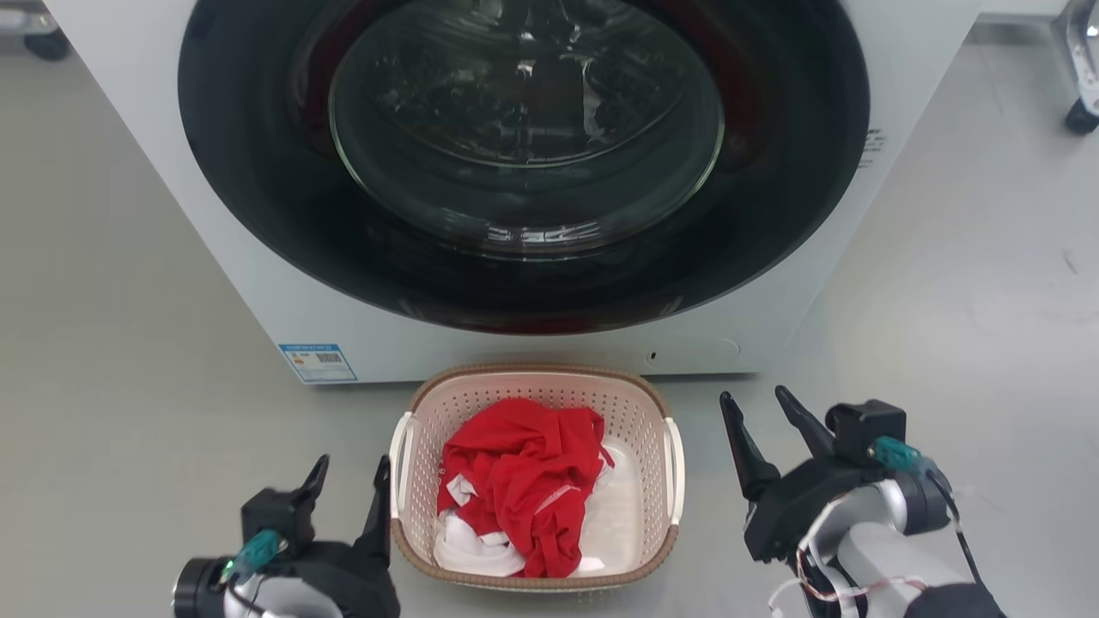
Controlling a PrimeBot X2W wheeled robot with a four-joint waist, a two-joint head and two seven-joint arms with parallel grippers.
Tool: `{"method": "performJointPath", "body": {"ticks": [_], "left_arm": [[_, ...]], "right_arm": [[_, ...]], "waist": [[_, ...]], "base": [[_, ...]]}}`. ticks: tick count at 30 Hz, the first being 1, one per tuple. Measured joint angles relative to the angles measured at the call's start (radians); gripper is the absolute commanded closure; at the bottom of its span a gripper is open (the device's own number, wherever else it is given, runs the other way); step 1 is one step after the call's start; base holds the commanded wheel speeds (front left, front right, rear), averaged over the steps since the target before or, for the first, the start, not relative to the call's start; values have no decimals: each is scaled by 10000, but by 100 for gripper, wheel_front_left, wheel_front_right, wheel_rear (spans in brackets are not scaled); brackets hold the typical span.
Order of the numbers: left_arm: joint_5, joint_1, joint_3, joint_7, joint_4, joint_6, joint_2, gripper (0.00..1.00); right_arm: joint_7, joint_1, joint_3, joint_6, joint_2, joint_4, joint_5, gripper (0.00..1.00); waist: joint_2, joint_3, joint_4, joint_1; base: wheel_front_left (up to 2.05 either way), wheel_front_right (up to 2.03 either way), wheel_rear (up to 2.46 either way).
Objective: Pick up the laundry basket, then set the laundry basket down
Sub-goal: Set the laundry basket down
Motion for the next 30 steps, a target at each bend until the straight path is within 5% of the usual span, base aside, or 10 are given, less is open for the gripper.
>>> {"method": "performJointPath", "body": {"ticks": [16,30], "left_arm": [[1776,2648,2512,0,-2318,4,-196,0],[2949,4302,3582,-2,-4046,8,-782,0]], "right_arm": [[0,2583,-1935,-113,-362,-2940,-1806,0],[-2,4514,-3708,-115,6,-4451,-3542,0]], "waist": [[1,-940,-240,1],[1,-1535,-474,0]], "base": [[0,0,0],[0,0,0]]}}
